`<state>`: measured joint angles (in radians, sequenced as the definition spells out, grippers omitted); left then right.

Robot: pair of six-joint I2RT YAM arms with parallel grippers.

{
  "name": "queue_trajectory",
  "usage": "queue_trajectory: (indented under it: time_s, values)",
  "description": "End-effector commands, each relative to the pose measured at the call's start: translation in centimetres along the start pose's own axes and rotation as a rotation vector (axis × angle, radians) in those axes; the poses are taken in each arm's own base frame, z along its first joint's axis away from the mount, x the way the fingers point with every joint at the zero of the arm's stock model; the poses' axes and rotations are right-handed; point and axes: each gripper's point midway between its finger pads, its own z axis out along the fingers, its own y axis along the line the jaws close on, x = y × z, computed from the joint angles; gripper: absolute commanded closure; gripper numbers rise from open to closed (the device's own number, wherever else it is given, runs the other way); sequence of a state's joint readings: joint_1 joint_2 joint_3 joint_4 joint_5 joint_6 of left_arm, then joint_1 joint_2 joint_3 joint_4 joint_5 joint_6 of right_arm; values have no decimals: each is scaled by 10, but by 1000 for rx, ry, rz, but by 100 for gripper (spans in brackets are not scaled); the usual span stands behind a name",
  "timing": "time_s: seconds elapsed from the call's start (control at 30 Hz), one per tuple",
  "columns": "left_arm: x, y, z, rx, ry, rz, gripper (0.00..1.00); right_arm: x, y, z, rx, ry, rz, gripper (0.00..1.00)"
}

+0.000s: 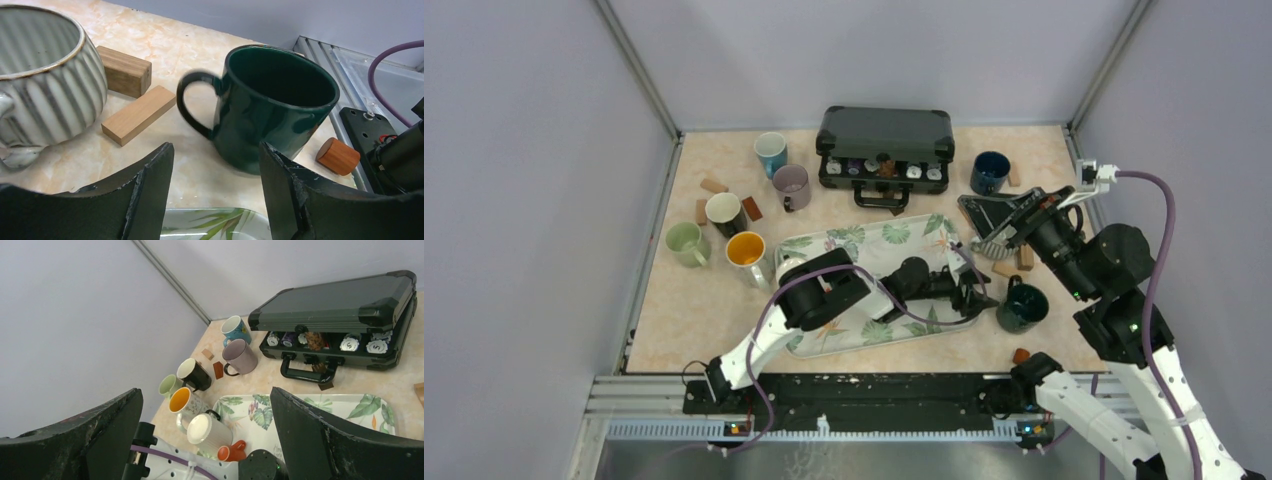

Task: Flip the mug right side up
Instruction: Place the cup at the corner of the board.

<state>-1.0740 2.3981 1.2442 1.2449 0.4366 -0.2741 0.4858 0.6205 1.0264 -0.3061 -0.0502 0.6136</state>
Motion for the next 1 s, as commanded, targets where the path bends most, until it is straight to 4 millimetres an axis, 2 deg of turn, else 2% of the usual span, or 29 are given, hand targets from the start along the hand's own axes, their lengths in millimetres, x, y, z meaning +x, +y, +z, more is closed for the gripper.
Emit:
queue_trajectory:
  time_s: [0.0, 0.13, 0.33, 0.63, 0.73, 0.77, 0.8, 0.97]
  values:
    - [-27, -3, 2, 4, -45, 36, 29, -8, 5, -1, -24, -33, 0, 1]
    - [-33, 0, -1, -9, -52, 29, 28, -7, 5, -1, -23, -30, 1, 1]
    - [-55, 1, -6, -25, -65, 25, 24, -9, 7, -1, -32, -38, 5, 1]
    - [-87, 2, -21, -103, -56, -23, 11, -17, 20, 12, -72, -36, 26, 1]
    - [-98, 4, -36, -164, -56, -41, 3, -17, 21, 19, -78, -28, 30, 1]
    - [-97, 6, -45, -195, -43, -50, 1, -16, 22, 22, -83, -22, 31, 1]
    - [-105, 8, -53, -227, -50, -49, 1, -15, 22, 26, -88, -15, 34, 1]
    - [-116, 23, -89, -391, -3, -88, 1, -11, 25, 38, -100, 15, 30, 1]
